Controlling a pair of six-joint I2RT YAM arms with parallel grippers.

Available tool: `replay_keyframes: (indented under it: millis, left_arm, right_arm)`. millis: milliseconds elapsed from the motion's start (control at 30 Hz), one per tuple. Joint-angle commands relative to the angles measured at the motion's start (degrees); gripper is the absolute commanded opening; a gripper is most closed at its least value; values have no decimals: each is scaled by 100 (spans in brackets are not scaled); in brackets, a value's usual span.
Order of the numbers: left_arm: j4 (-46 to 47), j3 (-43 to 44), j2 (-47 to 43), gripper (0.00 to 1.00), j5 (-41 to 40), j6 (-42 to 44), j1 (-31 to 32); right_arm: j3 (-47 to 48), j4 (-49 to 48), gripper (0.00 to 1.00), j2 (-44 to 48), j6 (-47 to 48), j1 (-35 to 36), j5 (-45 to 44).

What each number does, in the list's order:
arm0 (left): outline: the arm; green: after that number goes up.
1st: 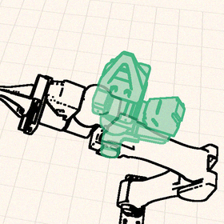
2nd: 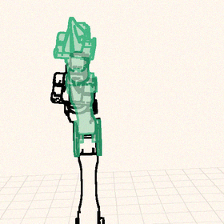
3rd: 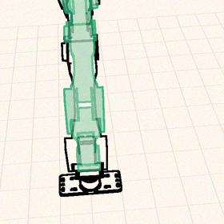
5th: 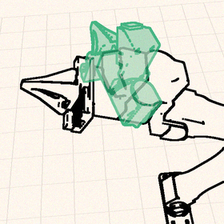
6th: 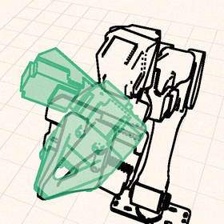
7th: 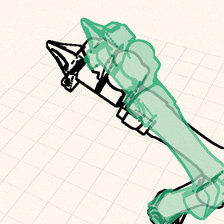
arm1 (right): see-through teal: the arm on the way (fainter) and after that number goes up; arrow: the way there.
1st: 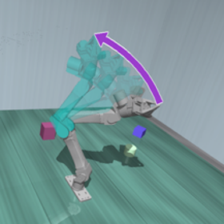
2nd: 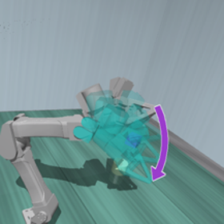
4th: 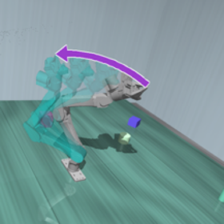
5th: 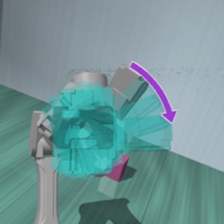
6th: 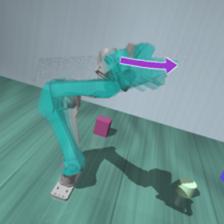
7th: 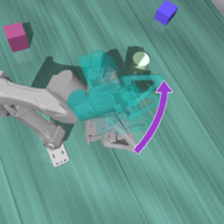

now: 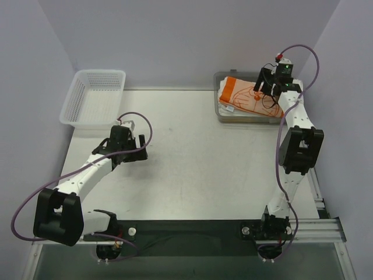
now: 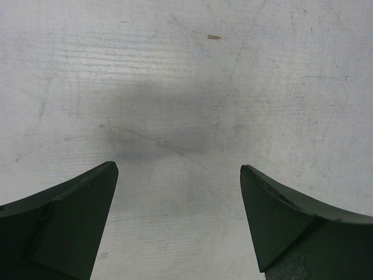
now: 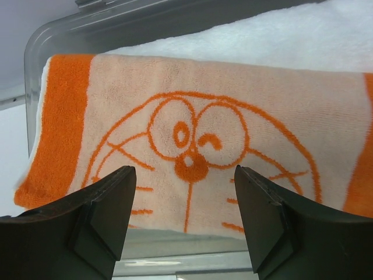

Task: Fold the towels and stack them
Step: Neatly place the folded towel into the bin

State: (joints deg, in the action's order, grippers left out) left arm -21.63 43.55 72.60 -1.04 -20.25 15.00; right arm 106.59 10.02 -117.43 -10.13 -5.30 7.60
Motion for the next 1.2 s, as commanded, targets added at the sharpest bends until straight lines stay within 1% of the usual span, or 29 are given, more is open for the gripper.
replay_keyframes:
  millis: [0,100,200,300,367,600,667,800,900,1067,1167]
  left_arm:
    - [80,215,-202,98,104,65,-6]
    - [80,224,-194,98,86,83,-6]
    - [71,215,-176,97,60,100,-6]
    - [62,215,-167,98,8,135,-6]
    - [62,224,-150,97,-80,144,-15]
    - [-61,329,96,97,-423,250,-15]
    - [-70,347,263,97,-389,258,-15]
    - [-70,417,448,97,-248,258,-15]
    - [-61,418,466,97,-213,250,-15]
    - [-70,382,404,97,-195,258,20]
    - [-70,391,439,97,-213,276,20]
  right_arm:
    - [-15,-413,68,-254,-498,-120,496]
    - [-120,-500,68,-281,-534,-129,454]
    - [-384,-694,68,-27,-481,-269,409]
    - [-428,-703,70,220,-341,-559,532]
    - [-393,-695,71,299,-253,-830,848]
    - [-244,-729,70,54,-165,-1324,1112]
    - [-287,-808,70,18,-173,-1377,1226]
    - [-681,-967,70,167,37,-1421,1393]
    - [-876,-1274,70,361,20,-1465,1201]
    - [-841,-1371,70,194,-217,-1650,1315]
    - [-920,-1651,70,159,-261,-1658,1376]
